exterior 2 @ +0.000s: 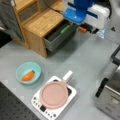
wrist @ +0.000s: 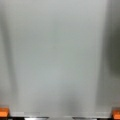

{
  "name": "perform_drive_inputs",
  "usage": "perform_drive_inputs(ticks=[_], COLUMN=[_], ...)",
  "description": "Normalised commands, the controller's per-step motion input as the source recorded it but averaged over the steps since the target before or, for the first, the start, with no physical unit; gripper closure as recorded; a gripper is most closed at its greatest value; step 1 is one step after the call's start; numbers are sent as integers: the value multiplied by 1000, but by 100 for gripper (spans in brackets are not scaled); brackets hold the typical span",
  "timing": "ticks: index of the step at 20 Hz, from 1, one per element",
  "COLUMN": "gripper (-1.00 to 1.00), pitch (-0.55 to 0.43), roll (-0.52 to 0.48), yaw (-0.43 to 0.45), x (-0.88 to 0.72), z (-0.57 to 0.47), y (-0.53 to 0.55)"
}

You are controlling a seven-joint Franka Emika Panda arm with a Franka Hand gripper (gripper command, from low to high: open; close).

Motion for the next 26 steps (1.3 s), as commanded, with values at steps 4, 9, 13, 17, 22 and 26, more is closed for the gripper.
perform_drive_inputs(ticks=[4,9,13,17,22,26], gripper=[-100,-100,-100,-100,-100,-100], pitch=[160,119,90,130,163,176], roll=[-70,-60,-59,-105,-145,-165], yaw=[163,166,178,174,178,149], x=[179,535,724,795,818,781], z=[-56,-73,-13,13,18,9], y=[-40,-206,-405,-480,-429,-352])
